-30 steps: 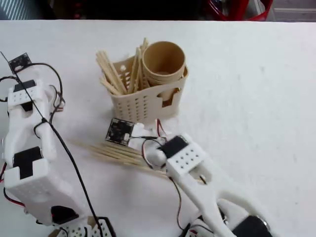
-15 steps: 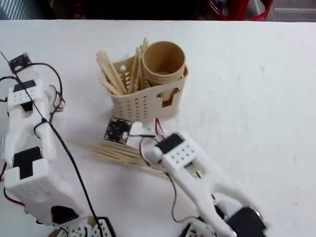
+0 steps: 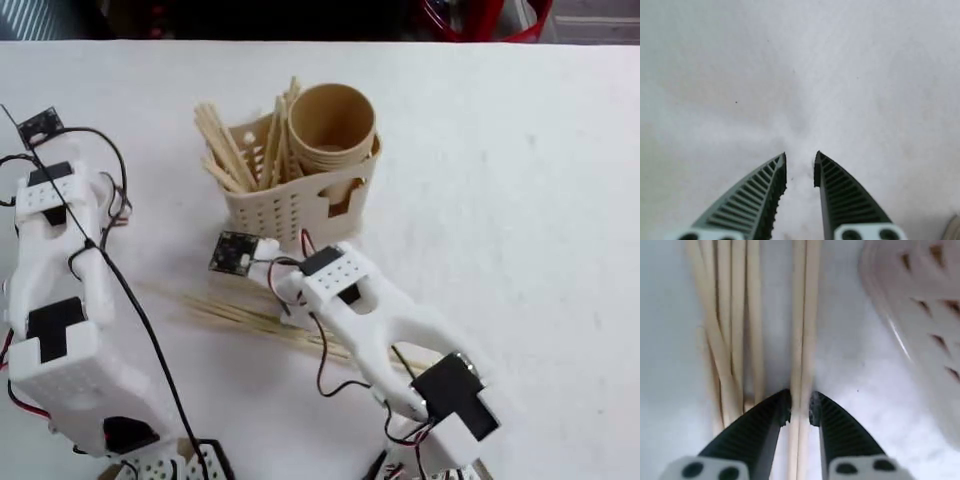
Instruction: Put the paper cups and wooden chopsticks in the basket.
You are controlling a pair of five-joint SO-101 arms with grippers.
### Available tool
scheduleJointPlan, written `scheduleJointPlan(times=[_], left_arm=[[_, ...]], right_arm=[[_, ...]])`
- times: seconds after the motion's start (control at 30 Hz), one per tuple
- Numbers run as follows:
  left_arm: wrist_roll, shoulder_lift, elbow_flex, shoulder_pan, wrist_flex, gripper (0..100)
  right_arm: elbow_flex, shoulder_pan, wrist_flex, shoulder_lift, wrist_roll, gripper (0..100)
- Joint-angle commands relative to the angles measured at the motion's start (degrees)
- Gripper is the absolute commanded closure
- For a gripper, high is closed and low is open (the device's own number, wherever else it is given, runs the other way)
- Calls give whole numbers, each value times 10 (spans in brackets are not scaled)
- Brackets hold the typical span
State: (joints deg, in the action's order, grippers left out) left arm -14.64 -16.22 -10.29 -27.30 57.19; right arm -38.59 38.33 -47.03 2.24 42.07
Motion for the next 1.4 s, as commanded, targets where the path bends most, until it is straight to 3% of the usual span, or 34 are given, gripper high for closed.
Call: scheduleJointPlan(times=[0.0, 0.17, 0.47, 0.7, 0.83, 0.97, 1.1, 1.23, 1.37], left_arm=[[-7, 2, 24, -7, -11, 891], [-7, 2, 24, -7, -11, 891], [-7, 2, 25, -6, -11, 891], [-7, 2, 26, -5, -12, 891], [-7, 2, 27, -5, -12, 891], [-7, 2, 26, -5, -12, 891], [-7, 2, 25, -7, -12, 891], [-7, 2, 25, -7, -11, 891], [-7, 2, 27, -14, -11, 891]], right_arm=[[4, -22, 0, -5, 4, 985], [-30, -27, -2, -99, -13, 982], [-169, -29, -10, -451, -31, 982], [-48, -28, -65, -665, -98, 982], [81, -28, -56, -632, -149, 982], [166, -25, 61, -546, -245, 981], [185, 7, 211, -480, -280, 981], [185, 28, 270, -448, -345, 981], [171, 27, 326, -421, -355, 981]])
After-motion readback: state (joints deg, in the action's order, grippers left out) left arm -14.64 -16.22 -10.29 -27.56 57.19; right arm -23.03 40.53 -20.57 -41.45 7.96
